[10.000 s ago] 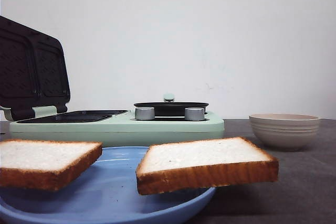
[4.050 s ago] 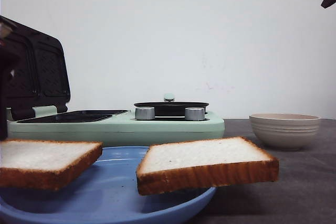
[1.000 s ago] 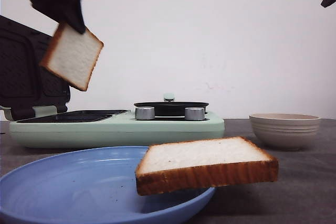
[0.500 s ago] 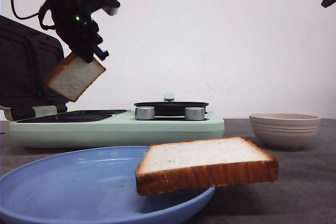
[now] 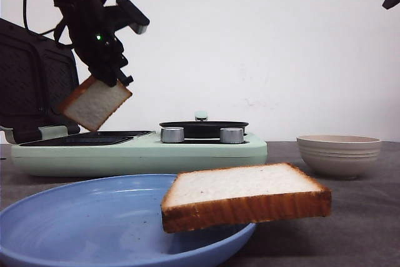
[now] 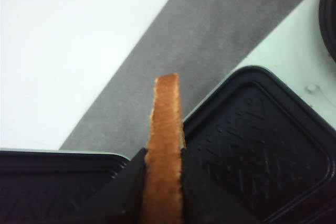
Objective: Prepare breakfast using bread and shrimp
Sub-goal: 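Lower the bread into the farther press tray and open left gripper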
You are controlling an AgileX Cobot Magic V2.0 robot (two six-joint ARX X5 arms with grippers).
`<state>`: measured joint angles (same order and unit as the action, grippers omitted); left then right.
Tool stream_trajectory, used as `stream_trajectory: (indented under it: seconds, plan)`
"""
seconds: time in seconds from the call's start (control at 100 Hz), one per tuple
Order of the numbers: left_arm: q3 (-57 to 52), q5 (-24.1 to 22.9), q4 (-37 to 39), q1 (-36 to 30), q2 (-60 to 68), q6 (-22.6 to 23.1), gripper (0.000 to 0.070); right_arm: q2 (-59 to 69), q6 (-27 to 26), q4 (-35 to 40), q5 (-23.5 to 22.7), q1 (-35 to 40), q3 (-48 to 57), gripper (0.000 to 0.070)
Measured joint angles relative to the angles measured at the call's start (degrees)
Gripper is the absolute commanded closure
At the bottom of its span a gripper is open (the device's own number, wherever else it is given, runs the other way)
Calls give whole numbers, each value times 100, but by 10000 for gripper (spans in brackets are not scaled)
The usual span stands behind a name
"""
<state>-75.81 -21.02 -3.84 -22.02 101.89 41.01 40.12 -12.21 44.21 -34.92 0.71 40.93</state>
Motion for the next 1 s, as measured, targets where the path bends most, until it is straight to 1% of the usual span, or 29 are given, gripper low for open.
stream_trajectory:
  seconds: [0.23, 0.42, 0.93, 0.97, 1.0]
  plan:
    - [0, 11, 50, -24, 20, 0, 700, 0, -2, 0, 0, 0, 0, 128]
    - [0, 13, 278, -24, 52, 0, 699, 0, 0, 0, 0, 0, 0, 128]
    - [-9, -72, 284, -26, 321, 22, 700, 0, 0, 17, 0, 0, 0, 128]
    - [-9, -72, 280, -31, 323, 22, 694, 0, -2, 22, 0, 0, 0, 128]
    - [-9, -72, 280, -37, 323, 22, 665, 0, 0, 22, 0, 0, 0, 128]
